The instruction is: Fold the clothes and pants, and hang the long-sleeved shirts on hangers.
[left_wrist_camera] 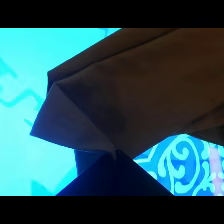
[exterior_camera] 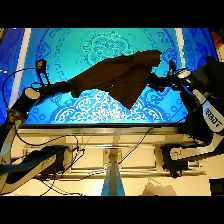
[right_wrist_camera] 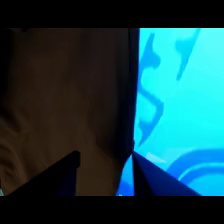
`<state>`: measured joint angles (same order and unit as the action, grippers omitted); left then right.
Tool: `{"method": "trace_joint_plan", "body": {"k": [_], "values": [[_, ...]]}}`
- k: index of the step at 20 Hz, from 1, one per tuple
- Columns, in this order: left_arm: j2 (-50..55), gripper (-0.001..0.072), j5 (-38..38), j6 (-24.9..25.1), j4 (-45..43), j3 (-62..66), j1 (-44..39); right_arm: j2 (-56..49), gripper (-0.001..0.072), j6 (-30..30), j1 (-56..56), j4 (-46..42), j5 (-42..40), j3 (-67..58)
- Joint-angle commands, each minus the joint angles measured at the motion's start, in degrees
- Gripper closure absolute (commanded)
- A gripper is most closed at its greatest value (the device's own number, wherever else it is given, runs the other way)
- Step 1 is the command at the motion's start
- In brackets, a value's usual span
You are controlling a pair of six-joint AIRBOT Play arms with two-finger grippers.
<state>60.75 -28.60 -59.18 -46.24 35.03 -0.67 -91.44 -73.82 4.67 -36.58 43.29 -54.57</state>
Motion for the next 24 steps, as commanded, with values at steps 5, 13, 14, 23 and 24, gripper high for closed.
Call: {"method": "trace_joint_plan", "body": {"k": [5,13,14,23,24], "values": [[0.0,0.0692,1.9,0.0,0.0,0.2,0.0,-0.7,0.0697,-0.9,-1.3,1.8,0.5,-2.6],[-7.0,0.0692,3.8,0.0,-0.1,12.3,3.4,15.2,0.0697,9.0,-0.9,-7.7,9.7,-22.9],[-9.3,0.0692,4.2,0.0,-0.1,14.4,5.3,18.7,0.0697,9.0,-0.7,-10.4,9.7,-24.6],[-30.6,0.0691,18.1,0.0,-0.2,19.9,22.2,54.1,0.0697,8.4,0.1,-15.9,9.6,-28.2],[-32.9,0.0691,20.5,0.0,-0.2,19.9,22.2,57.2,0.0697,8.4,0.1,-16.0,9.6,-28.2]]}}
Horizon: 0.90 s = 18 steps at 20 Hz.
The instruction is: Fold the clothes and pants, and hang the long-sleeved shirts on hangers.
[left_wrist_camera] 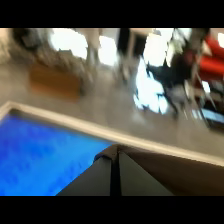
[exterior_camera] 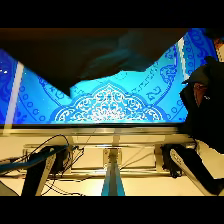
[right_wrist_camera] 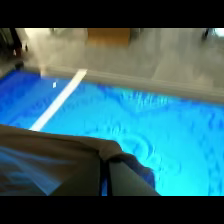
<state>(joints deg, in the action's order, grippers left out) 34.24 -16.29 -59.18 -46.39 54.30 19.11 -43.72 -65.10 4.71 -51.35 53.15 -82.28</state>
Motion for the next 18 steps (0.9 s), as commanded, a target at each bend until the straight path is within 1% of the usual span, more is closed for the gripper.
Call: {"method": "trace_joint_plan", "body": {"k": [1,3,5,7,9,10,11,14,16,17,18], "values": [[-8.5,0.0691,8.8,0.0,-0.1,0.6,2.4,12.3,0.0697,-0.3,0.0,-1.2,-0.5,-0.5],[-12.4,0.0692,7.6,0.0,0.0,0.6,2.3,17.2,0.0697,-0.3,0.1,-1.5,-3.1,-0.5],[-16.0,0.0693,3.8,-0.5,0.6,0.6,2.3,20.0,0.0697,-0.2,0.1,-3.1,-7.2,-0.5],[-17.6,0.0693,-2.5,-4.8,0.5,0.6,2.3,19.8,0.0698,-0.3,0.1,-6.1,-8.9,-0.4],[-16.3,0.0695,-9.7,-8.9,0.5,0.6,2.3,16.6,0.0698,-0.5,0.1,-8.3,-8.4,-0.3],[-14.2,0.0696,-13.2,-10.5,0.5,0.6,2.3,13.8,0.0698,-1.4,0.1,-8.9,-7.6,-0.3],[-11.5,0.0695,-15.8,-11.1,0.5,0.6,2.3,10.8,0.0698,-2.1,0.0,-8.9,-6.6,-0.3],[1.2,0.0695,-23.7,-11.0,0.5,0.6,2.3,-1.8,0.0697,-3.3,0.0,-8.8,0.5,-0.3],[11.8,0.0695,-25.6,-9.8,0.5,0.6,0.9,-12.2,0.0697,-4.6,0.0,-8.6,6.2,-0.3],[17.4,0.0695,-25.1,-7.8,0.6,0.6,-0.7,-17.6,0.0697,-4.8,0.0,-8.6,7.6,-0.3],[22.5,0.0695,-23.5,-5.3,0.6,0.7,-2.4,-22.6,0.0697,-4.8,0.0,-8.6,7.4,-0.3]]}}
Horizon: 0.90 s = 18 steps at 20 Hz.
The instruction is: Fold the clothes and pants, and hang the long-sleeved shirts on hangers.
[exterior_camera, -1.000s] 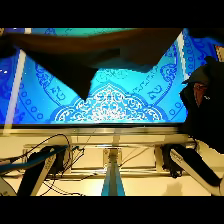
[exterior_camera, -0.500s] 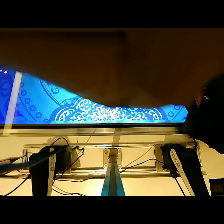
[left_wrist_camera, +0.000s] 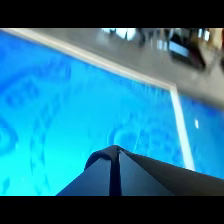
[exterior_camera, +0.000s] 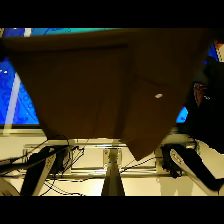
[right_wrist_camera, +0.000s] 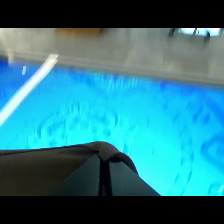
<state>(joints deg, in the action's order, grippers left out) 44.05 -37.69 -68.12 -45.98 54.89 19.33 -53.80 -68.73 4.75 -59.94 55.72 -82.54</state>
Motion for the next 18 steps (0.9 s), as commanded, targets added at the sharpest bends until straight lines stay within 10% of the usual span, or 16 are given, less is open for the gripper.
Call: {"method": "trace_joint_plan", "body": {"k": [1,11,18], "values": [[18.3,0.0695,0.7,5.6,0.1,0.3,-4.5,-17.7,0.0697,-1.2,0.0,0.0,3.1,0.0],[46.3,0.0694,13.2,6.0,-0.4,15.9,-11.3,-44.3,0.0697,-1.3,0.0,3.7,-15.7,-0.1],[45.0,0.0694,-20.5,6.0,-17.7,15.9,-8.9,-43.7,0.0697,-1.3,0.0,-9.6,10.8,-0.1]]}}
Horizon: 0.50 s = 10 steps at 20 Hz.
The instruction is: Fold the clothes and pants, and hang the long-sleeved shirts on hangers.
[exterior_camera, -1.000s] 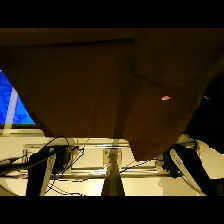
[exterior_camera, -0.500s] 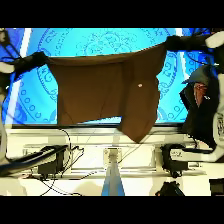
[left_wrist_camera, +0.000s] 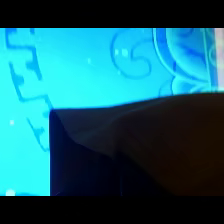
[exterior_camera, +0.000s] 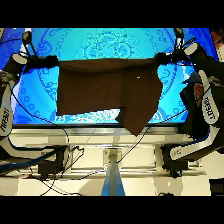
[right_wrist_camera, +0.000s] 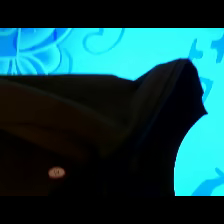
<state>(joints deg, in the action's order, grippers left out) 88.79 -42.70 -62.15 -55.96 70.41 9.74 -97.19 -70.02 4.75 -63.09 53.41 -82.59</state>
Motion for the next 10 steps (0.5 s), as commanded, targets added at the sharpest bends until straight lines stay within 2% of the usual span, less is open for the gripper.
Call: {"method": "trace_joint_plan", "body": {"k": [1,3,4,5,6,8,9,10], "values": [[0.3,0.0694,-19.3,0.0,-9.4,0.4,0.7,-0.4,0.0697,0.0,0.0,-9.1,17.6,0.0],[0.6,0.0689,-22.0,0.0,-9.6,0.3,0.7,-0.4,0.0686,-0.1,0.0,-11.6,21.0,0.0],[0.7,0.0525,-21.8,0.0,-9.6,0.3,0.7,-0.4,0.0523,-0.9,0.0,-11.7,20.9,0.0],[0.8,0.0161,-21.8,0.0,-9.6,0.3,0.7,-0.3,0.0255,-1.5,0.0,-11.7,20.5,0.0],[0.7,0.0028,-21.8,0.0,-9.6,0.5,0.7,-0.3,0.0166,-1.5,0.0,-12.3,20.6,-0.1],[0.1,0.0033,-22.2,-0.1,-10.9,1.0,1.7,-0.1,0.0205,-1.5,0.0,-16.4,23.5,-0.2],[-0.8,0.0078,-22.6,-1.0,-11.6,1.4,2.5,0.3,0.0207,-1.5,0.2,-19.6,25.8,-0.2],[-2.1,0.0189,-23.6,-1.1,-11.8,1.7,3.7,0.7,0.0231,-1.5,0.9,-21.4,28.5,-0.2]]}}
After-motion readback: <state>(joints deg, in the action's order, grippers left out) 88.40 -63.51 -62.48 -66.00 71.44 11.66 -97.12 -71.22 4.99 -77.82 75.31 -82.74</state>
